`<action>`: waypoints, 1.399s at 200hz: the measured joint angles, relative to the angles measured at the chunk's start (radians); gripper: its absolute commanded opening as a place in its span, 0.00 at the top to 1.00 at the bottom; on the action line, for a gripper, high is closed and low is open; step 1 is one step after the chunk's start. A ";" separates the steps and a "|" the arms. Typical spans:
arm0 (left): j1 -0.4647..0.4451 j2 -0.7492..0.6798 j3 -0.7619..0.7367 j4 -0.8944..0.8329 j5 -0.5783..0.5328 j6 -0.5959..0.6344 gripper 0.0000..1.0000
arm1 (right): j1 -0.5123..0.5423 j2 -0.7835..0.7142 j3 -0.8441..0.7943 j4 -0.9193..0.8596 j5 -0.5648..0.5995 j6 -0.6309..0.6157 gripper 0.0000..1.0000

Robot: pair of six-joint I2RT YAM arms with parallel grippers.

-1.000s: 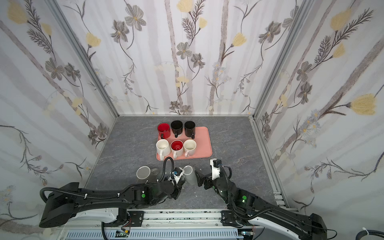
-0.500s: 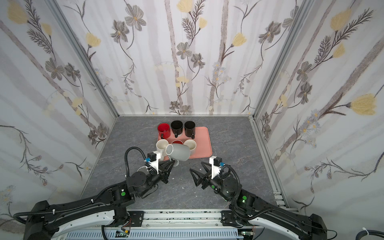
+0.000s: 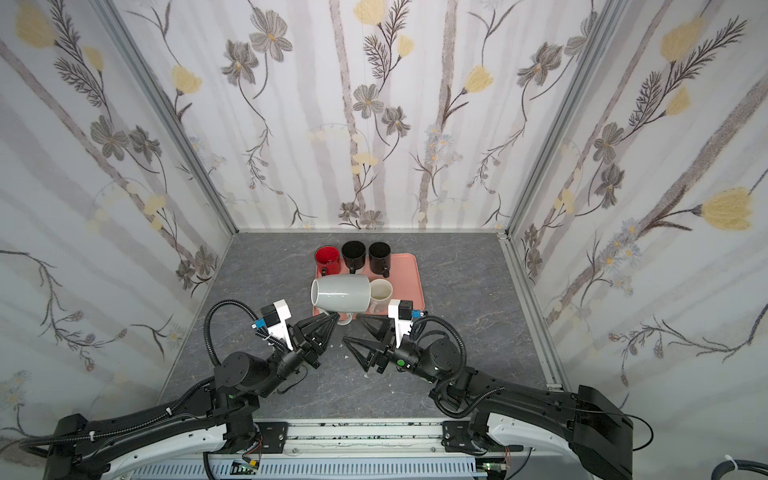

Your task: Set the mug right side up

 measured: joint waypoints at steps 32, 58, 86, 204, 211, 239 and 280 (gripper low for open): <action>0.000 -0.041 -0.026 0.042 0.040 -0.015 1.00 | -0.001 0.047 0.040 0.063 -0.080 0.011 0.28; 0.000 -0.050 -0.026 0.070 0.069 -0.023 1.00 | -0.007 0.066 0.055 0.092 -0.108 0.019 0.44; 0.000 -0.050 -0.026 0.080 0.093 -0.040 1.00 | -0.013 0.089 0.074 0.126 -0.131 0.038 0.52; 0.000 -0.002 -0.008 0.128 0.103 -0.091 0.24 | -0.024 0.046 0.084 0.074 -0.100 0.075 1.00; 0.000 -0.002 -0.008 0.117 0.090 -0.093 0.15 | -0.027 0.027 0.084 0.044 -0.087 0.069 1.00; 0.000 -0.008 -0.010 0.088 0.054 -0.111 0.00 | -0.063 -0.060 0.077 -0.093 0.002 0.051 1.00; 0.000 -0.056 -0.024 0.036 -0.013 -0.112 0.00 | -0.194 -0.155 0.120 -0.433 0.127 0.029 1.00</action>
